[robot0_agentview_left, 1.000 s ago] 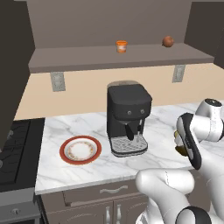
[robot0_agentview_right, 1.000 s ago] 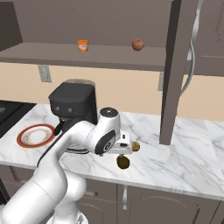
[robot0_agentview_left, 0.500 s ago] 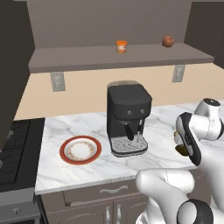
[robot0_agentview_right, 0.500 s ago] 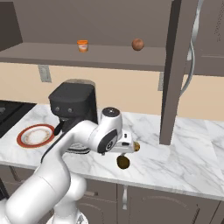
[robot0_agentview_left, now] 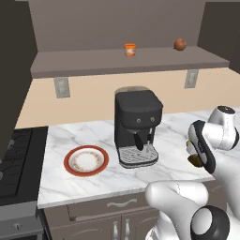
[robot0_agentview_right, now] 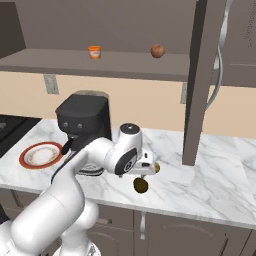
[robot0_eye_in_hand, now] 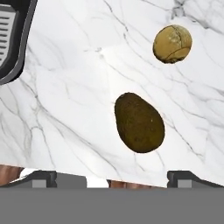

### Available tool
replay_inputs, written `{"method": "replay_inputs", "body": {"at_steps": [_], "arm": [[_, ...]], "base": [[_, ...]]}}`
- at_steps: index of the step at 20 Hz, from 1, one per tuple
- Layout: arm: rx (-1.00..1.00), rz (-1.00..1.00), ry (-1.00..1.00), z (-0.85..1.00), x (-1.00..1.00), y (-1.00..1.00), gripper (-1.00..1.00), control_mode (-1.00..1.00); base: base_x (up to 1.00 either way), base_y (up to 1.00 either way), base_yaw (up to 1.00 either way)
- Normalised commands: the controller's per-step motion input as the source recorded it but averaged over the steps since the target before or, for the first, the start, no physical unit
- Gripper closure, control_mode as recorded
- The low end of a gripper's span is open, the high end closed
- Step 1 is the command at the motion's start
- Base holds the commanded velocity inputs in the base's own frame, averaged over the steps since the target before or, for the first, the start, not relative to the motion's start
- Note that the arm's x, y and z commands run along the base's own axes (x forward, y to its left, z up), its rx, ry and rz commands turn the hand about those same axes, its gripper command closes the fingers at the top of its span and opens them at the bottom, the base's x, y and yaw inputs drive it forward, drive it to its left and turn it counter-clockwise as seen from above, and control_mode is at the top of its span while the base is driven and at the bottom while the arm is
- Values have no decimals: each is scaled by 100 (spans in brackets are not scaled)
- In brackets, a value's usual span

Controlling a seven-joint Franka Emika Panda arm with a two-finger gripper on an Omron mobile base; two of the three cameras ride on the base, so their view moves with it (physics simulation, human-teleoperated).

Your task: Pick the avocado and bread from the counter and place them on the plate. Then pick the jam from the cabinet and place it next to the plate. Lastly close the cabinet door.

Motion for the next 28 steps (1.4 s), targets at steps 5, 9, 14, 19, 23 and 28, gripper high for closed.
{"method": "replay_inputs", "body": {"at_steps": [5,9,14,19,23,28], "arm": [[0,2,0,-10,0,-8,-100,-100],[0,2,0,-10,0,-6,-100,-100],[0,3,0,-9,2,-6,-100,-100],[0,6,0,-9,9,-1,-100,-100],[-1,7,0,-8,15,0,-100,-100],[-1,7,0,-9,14,0,-100,-100]], "base": [[0,0,0],[0,0,0],[0,0,0],[0,0,0],[0,0,0],[0,0,0]]}}
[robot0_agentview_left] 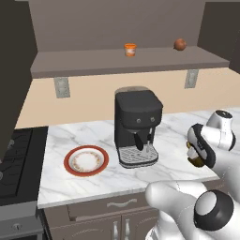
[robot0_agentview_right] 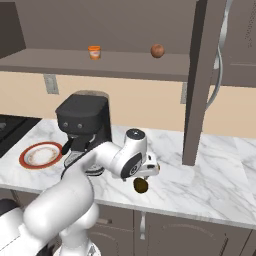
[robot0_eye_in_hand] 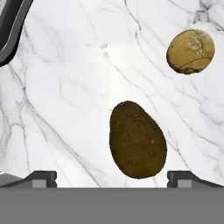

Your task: Pick the avocado and bread from the counter and place them on the plate. Then pick the jam from the cabinet and place it next to the plate. Lastly close the cabinet door.

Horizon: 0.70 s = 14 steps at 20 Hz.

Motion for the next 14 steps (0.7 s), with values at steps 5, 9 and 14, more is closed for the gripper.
{"method": "replay_inputs", "body": {"at_steps": [5,9,14], "arm": [[0,6,0,-8,13,0,-100,-100],[0,6,0,-8,11,0,-100,-100],[0,5,0,-7,10,-3,-100,-100]], "base": [[0,0,0],[0,0,0],[0,0,0]]}}
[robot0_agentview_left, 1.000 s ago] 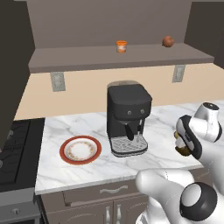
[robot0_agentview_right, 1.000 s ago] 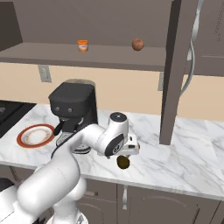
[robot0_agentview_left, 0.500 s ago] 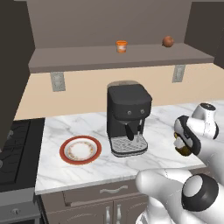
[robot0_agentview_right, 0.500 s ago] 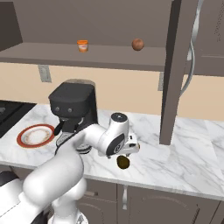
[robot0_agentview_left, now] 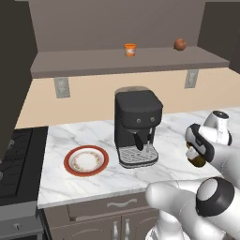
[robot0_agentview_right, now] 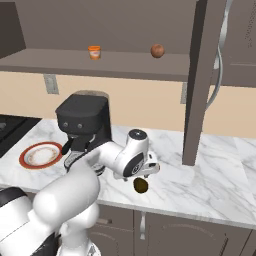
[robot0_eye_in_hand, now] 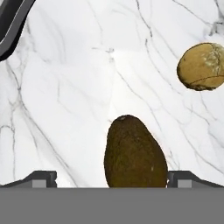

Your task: Pick the avocado and bread from the counter and place them on the plate. Then pick the jam from the cabinet and place it next to the plate. Lastly close the cabinet door.

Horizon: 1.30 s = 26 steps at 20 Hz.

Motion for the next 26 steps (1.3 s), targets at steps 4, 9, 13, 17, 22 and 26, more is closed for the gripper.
{"method": "replay_inputs", "body": {"at_steps": [4,9,13,17,22,26], "arm": [[0,5,0,-10,6,-8,-100,-100],[0,4,2,-13,7,-6,-100,-100],[0,3,2,-14,3,-6,-100,-100],[0,2,1,-12,3,-4,-100,-100],[0,2,2,-10,2,-2,-100,-100],[-1,2,4,-14,5,0,-100,-100]], "base": [[0,0,0],[0,0,0],[0,0,0],[0,0,0],[0,0,0],[0,0,0]]}}
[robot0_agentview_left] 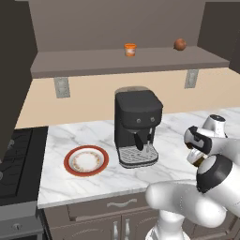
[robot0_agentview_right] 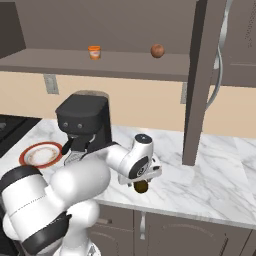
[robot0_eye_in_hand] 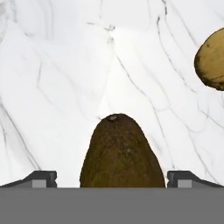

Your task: Pick the avocado and bread from the counter and place them on the plate. Then pick the jam from the cabinet and place it next to the plate. Lastly close the cabinet door.

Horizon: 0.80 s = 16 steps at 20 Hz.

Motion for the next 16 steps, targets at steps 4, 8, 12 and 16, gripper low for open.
{"method": "replay_inputs", "body": {"at_steps": [4,8,12,16], "arm": [[-1,2,5,-16,8,0,-100,-100],[-1,2,4,-16,6,0,-100,-100],[0,3,3,-17,3,-6,-100,-100],[0,3,1,-14,0,-5,-100,-100]], "base": [[0,0,0],[0,0,0],[0,0,0],[0,0,0]]}}
